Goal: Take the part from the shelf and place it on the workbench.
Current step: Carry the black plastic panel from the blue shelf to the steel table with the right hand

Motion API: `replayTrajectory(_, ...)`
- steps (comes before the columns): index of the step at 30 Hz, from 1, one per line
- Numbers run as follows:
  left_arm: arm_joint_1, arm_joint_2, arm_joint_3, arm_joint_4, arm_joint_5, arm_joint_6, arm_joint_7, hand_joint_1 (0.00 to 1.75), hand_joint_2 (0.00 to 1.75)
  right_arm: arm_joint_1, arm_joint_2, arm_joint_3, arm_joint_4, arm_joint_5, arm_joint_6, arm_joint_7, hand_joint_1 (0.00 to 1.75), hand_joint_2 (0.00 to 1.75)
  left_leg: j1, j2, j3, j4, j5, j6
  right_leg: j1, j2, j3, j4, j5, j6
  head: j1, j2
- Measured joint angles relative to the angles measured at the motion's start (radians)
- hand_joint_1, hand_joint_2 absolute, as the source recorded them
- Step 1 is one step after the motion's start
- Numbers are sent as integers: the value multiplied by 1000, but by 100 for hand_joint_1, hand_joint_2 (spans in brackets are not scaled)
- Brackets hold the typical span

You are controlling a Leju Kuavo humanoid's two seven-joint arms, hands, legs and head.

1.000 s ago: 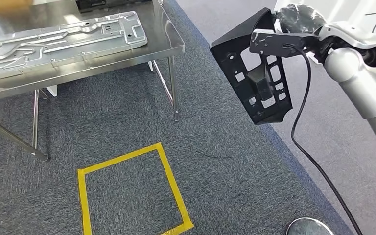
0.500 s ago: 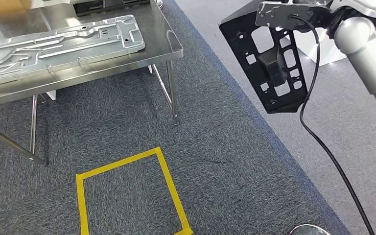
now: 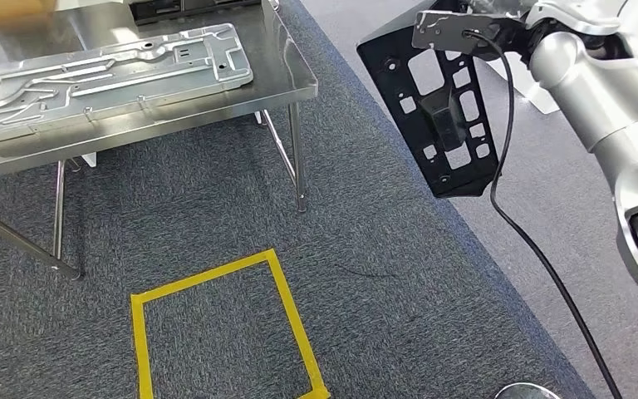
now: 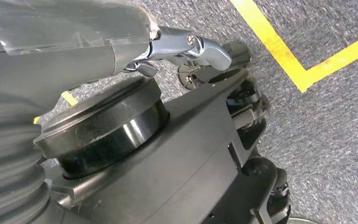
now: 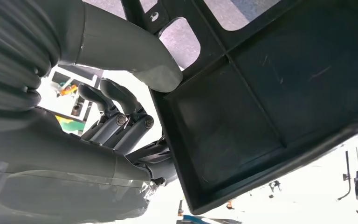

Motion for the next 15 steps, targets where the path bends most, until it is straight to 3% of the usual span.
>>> replayTrajectory(2, -1, -1, 0, 0, 0, -1, 2, 0, 175, -2, 5, 0, 20, 5, -6, -7, 175, 175, 4, 0, 11, -18, 7, 13, 1, -1, -19, 46, -29, 5, 0, 0)
replayTrajectory(5, -1, -2, 1, 0, 0, -3, 4, 0, 175, -2, 8, 2, 48, 12, -4, -17, 175, 175, 3, -1, 17, -22, 6, 23, 2, -1, -116, 228, -104, 8, 0, 0)
replayTrajectory(6, -1, -2, 1, 0, 0, -3, 4, 0, 175, -2, 8, 3, 55, 13, 0, -20, 175, 175, 2, -1, 17, -20, 3, 25, 2, -1, -141, 263, -107, 10, 0, 0)
replayTrajectory(7, 0, -2, 1, 0, 0, -3, 4, 0, 175, -2, 8, 4, 60, 13, 3, -23, 175, 175, 2, -2, 17, -16, -1, 25, 2, -2, -147, 262, -91, 11, 0, 0)
replayTrajectory(8, 0, -2, 1, 0, 2, -3, 4, 0, 175, -3, 8, 5, 64, 14, 6, -24, 175, 175, 2, -3, 18, -11, -7, 24, 2, -2, -134, 223, -57, 12, 0, 0)
replayTrajectory(9, 0, -2, 2, 0, 3, -4, 4, 0, 175, -6, 9, 5, 68, 14, 7, -25, 175, 175, 2, -4, 19, -3, -15, 21, 2, -3, -106, 157, -17, 11, 0, 0)
replayTrajectory(11, 0, -2, 3, 0, 6, -5, 3, 0, 175, -12, 11, 5, 72, 14, 9, -27, 175, 175, -2, -5, 18, 12, -32, 13, 4, -4, -54, 46, 24, 6, 0, 0)
replayTrajectory(13, 0, -2, 5, 0, 8, -7, 3, 0, 175, -17, 15, 5, 77, 14, 9, -27, 175, 175, -5, -4, 19, 18, -42, 4, 9, -3, -39, 16, 19, -3, 0, 0)
replayTrajectory(15, 0, -1, 7, 0, 8, -8, 2, 0, 175, -18, 19, 5, 82, 15, 8, -27, 175, 175, -6, -3, 24, 18, -49, -4, 4, -1, -31, 11, 15, -13, 0, 0)
